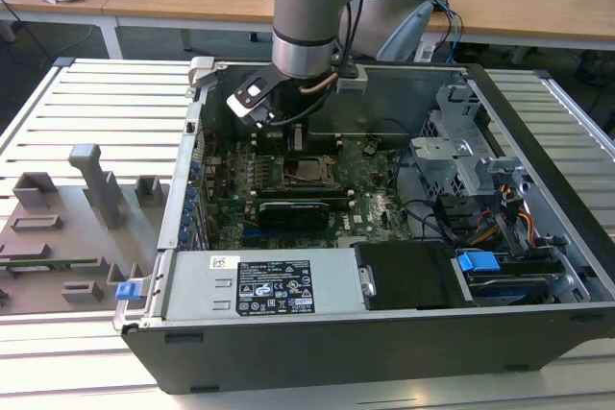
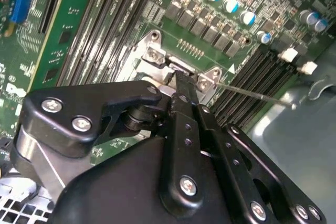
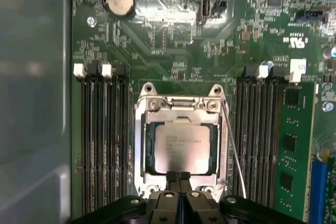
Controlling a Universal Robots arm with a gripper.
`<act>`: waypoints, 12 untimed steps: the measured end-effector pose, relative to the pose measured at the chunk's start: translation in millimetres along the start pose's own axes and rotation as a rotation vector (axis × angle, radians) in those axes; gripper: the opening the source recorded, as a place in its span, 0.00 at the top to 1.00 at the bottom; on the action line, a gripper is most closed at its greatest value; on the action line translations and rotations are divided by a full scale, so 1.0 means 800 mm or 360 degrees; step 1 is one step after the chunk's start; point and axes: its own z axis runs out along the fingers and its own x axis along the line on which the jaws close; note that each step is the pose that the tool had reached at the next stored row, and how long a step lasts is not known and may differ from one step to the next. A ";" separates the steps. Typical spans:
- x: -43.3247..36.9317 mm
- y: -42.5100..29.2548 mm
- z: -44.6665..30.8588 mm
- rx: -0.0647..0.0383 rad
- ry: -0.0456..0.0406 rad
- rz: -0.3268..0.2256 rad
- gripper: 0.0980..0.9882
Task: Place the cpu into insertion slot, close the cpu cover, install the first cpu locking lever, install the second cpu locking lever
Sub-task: 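Close the cpu cover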
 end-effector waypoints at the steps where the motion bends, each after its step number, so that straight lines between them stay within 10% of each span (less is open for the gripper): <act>1: 0.000 -0.0017 0.0014 0.0000 0.0000 0.0000 0.99; 12: 0.000 -0.0036 0.0048 -0.0001 0.0001 -0.0001 0.99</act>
